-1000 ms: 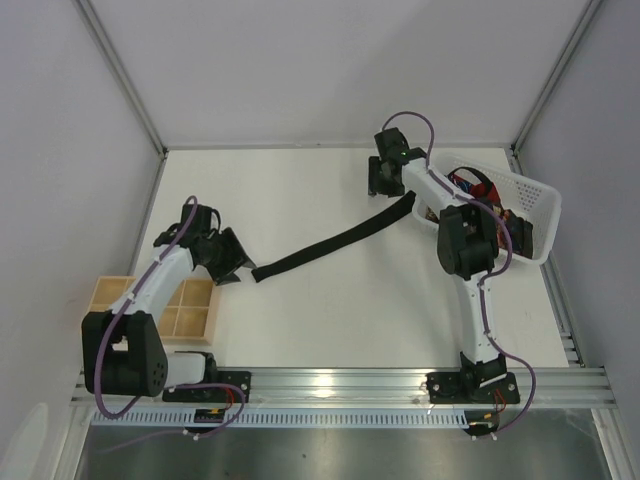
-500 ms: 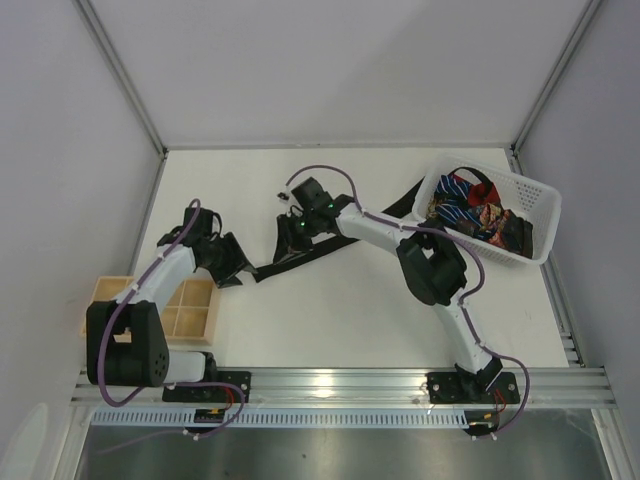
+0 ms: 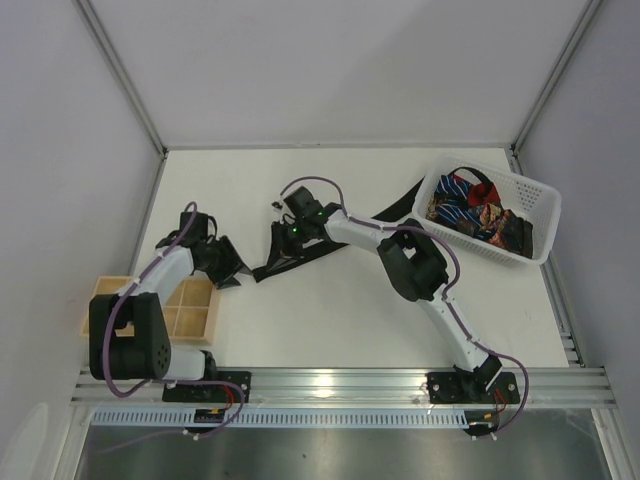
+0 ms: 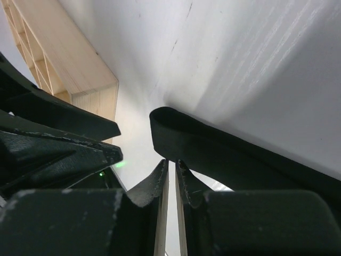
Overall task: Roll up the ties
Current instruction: Flatten the tie, then roll the tie
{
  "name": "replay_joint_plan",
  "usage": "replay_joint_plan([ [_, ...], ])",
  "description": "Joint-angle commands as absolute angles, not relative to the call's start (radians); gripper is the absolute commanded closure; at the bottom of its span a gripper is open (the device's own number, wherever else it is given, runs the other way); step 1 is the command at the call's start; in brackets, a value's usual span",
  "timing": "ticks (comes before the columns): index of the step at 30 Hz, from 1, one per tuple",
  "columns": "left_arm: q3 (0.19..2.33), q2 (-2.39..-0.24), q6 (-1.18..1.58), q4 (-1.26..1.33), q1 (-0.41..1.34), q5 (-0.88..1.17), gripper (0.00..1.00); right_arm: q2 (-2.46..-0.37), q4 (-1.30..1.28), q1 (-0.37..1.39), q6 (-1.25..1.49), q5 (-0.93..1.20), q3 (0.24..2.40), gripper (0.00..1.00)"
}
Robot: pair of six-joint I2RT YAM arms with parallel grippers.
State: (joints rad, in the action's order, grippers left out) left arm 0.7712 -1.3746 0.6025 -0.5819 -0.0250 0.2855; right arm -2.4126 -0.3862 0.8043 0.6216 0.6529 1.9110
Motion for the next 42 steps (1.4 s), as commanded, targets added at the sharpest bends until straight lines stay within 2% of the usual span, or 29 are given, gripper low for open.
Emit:
replay_joint_plan([
  [1, 0.773, -1.399, 0.595, -0.525, -0.035, 0.325, 0.49, -2.416, -0.357, 0.813, 0.641, 0.663, 1.967, 0.85],
  [24, 0.744, -1.532, 0.635, -0.390, -0.034, 0.391, 0.53, -2.502, -0.333, 0.802, 0.683, 0.669, 1.954, 0.89],
  [30, 0.752, -1.586, 0.641, -0.353, -0.034, 0.384, 0.59, -2.500, -0.337, 0.801, 0.675, 0.680, 1.956, 0.89],
  [33, 0.761, -1.601, 0.638, -0.350, -0.034, 0.376, 0.64, -2.502, -0.342, 0.801, 0.673, 0.686, 1.956, 0.89],
  [36, 0.773, -1.612, 0.632, -0.365, -0.034, 0.362, 0.82, -2.502, -0.348, 0.801, 0.667, 0.681, 1.960, 0.89],
  [38, 0.778, -1.602, 0.626, -0.371, -0.034, 0.360, 0.86, -2.503, -0.364, 0.802, 0.652, 0.677, 1.967, 0.89],
  [39, 0.778, -1.597, 0.618, -0.383, -0.034, 0.351, 0.92, -2.505, -0.370, 0.801, 0.646, 0.676, 1.971, 0.89],
  [42, 0.779, -1.580, 0.598, -0.405, -0.034, 0.338, 1.00, -2.502, -0.397, 0.802, 0.621, 0.661, 1.990, 0.89],
])
